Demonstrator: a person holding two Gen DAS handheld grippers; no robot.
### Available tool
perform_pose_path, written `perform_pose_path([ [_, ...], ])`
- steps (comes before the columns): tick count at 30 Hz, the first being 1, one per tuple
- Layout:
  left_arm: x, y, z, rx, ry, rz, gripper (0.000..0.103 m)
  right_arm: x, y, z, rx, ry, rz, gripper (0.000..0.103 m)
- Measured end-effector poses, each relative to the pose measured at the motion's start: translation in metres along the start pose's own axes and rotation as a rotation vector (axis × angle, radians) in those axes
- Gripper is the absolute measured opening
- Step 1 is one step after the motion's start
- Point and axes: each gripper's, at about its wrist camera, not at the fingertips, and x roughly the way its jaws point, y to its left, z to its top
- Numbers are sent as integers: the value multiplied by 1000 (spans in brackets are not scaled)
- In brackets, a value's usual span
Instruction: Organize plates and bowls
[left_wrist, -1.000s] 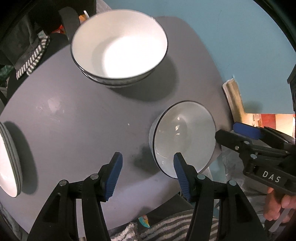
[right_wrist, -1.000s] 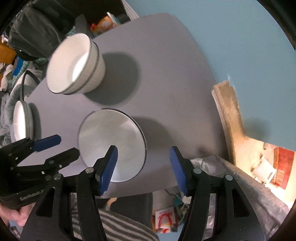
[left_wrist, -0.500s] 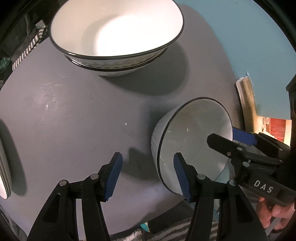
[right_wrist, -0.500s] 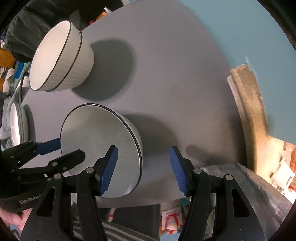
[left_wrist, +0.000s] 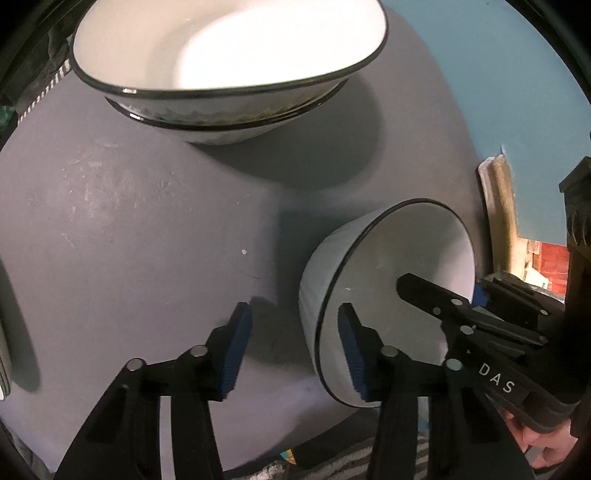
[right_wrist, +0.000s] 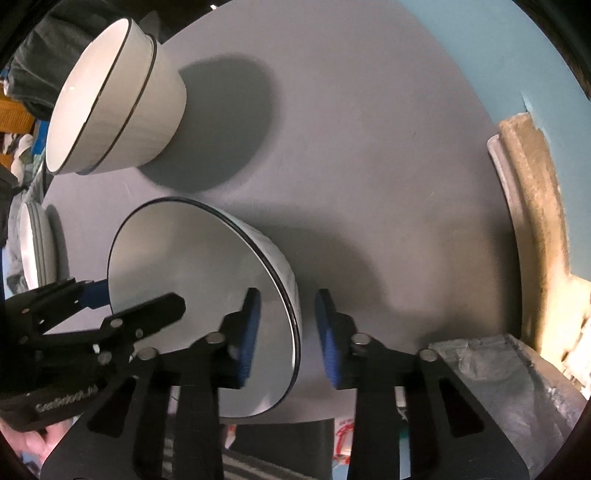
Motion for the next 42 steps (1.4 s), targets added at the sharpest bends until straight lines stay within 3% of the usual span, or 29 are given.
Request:
perform_pose_path([
  [2,7,-2,0,-9,23,-16,31,2,-3,-2,1,3,4,19],
  [3,6,1,0,-12,30,-21,30,1,-4,-3,0,5,6,14],
  [9,7,2,-1,11,17,-45,24,0,-7,-5,2,15,2,8],
  [16,7,-6,6,73,13,-8,12,-5,-4,7,-1,32,-23,7],
  [23,5,-18,-3,117,2,55,9,1,11,12,5,36,-28,7],
  [36,-46,-8,-30,110,-33,39,10,-30,52,21,-46,50,-34,7],
  [42,-77,-1,-22,110,-67,38,11,-58,66,29,-74,17,-25,7],
])
